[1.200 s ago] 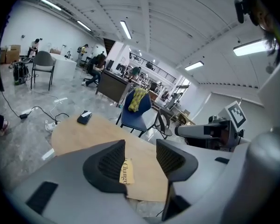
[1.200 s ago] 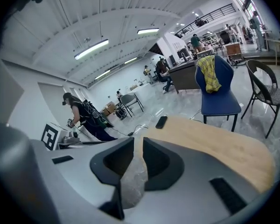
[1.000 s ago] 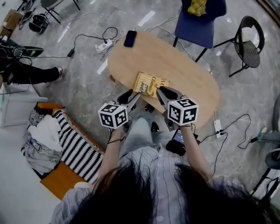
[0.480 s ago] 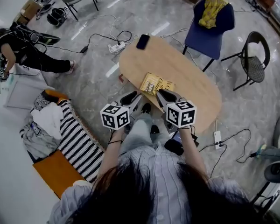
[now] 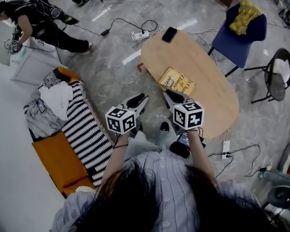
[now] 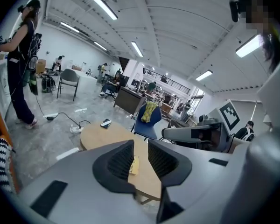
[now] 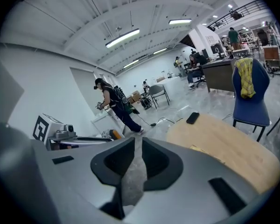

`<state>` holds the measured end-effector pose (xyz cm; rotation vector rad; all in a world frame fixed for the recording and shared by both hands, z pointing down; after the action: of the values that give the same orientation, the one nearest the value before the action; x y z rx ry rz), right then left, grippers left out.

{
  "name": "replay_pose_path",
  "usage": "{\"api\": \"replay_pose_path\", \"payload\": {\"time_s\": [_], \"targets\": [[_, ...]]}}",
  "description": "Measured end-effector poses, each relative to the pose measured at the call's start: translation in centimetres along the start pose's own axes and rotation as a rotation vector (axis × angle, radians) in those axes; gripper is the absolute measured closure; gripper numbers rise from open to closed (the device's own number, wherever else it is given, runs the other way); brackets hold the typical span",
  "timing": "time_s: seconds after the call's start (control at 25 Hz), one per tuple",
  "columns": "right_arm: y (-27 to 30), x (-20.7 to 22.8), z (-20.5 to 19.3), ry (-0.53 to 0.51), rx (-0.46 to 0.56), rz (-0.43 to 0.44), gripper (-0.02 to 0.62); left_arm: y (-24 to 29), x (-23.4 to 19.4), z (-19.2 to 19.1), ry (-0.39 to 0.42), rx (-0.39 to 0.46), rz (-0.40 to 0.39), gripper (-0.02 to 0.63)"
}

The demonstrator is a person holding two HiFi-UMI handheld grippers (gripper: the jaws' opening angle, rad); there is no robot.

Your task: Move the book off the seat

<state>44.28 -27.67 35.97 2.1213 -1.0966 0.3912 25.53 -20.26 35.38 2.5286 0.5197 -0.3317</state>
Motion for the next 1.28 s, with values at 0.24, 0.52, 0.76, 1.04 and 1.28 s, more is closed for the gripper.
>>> {"api": "replay_pose_path", "payload": {"time_s": [0.24,0.52,0.76,1.04,1.28], "targets": [[2.8,-2.5,-1.7,-0.038,-0.087,0.062,0.537,-4.1,-1.4,-2.4,-0.063,-0.002,0.093,0.506],[5.8,-6.4,-3.7,-0.061,-0.124,0.083,0.537,-8.7,-4.1,-4.9,-0.108,0.011,0.130,0.509],[5.8,-9.8,-5.3,-0.065,-0.113,0.054,0.538,-12.3,-5.0,-5.9,-0.095,0.027,0.104,0.511],[3.9,-13.2,-7.8,-0.056,-0.066,-0.001,0.538,-15.5,-4.9,-6.9,-0.045,0.040,0.021,0.512],[1.3,-15.9,-10.8,-0.023,-0.013,-0.039,0.538,-18.5,-3.9,-8.4,-0.001,0.041,-0.042,0.512]]}}
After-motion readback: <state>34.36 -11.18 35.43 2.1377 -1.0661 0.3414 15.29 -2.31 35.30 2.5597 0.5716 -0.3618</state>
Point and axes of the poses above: the fingertips, and each gripper's own axes: y forward along the fingers, x to its right, z out of its top, the point moved 9 cm from there along -y, backward along the fingers, and after that the axes turned 6 degrees about y, right-handed, at the moved point
